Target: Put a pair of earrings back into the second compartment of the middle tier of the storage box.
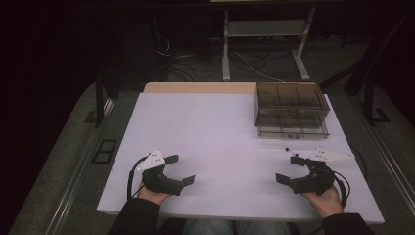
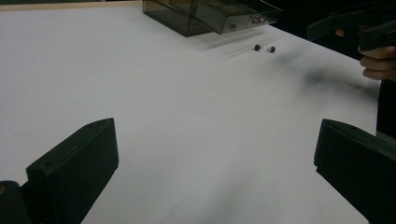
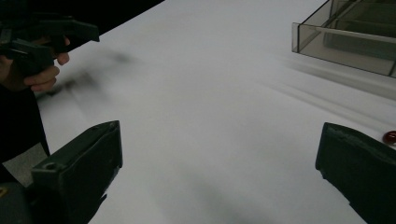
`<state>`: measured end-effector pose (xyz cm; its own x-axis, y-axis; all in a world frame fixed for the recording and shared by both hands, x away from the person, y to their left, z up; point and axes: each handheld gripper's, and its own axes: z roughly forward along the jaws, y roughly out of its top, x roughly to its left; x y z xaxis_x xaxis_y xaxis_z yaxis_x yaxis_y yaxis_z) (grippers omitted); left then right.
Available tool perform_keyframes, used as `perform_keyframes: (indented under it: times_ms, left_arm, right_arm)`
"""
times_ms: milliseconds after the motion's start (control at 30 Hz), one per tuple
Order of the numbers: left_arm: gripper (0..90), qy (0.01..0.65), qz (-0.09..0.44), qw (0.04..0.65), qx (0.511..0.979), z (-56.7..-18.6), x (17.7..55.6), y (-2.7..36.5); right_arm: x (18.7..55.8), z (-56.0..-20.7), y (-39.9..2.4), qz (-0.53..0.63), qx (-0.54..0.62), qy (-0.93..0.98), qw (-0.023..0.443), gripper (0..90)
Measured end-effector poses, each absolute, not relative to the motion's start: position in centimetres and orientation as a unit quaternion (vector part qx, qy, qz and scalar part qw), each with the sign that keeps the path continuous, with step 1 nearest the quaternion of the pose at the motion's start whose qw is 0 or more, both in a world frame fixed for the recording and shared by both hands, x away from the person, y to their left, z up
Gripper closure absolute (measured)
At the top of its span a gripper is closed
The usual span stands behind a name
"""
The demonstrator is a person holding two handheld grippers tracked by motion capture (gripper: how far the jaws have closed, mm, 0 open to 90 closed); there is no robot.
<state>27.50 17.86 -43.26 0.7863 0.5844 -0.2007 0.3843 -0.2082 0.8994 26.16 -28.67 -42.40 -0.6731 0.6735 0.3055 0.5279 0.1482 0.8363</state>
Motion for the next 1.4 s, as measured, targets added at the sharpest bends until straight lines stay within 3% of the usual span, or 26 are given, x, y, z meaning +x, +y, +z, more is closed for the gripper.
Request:
perform_keyframes:
  times_ms: [1400]
  left_arm:
    - [0.0,0.320,0.086,0.542,0.772,-43.4,27.4,18.0]
  right_arm:
    - [26.4,-41.4,-28.0,0.456,0.392,0.797,0.049,0.3]
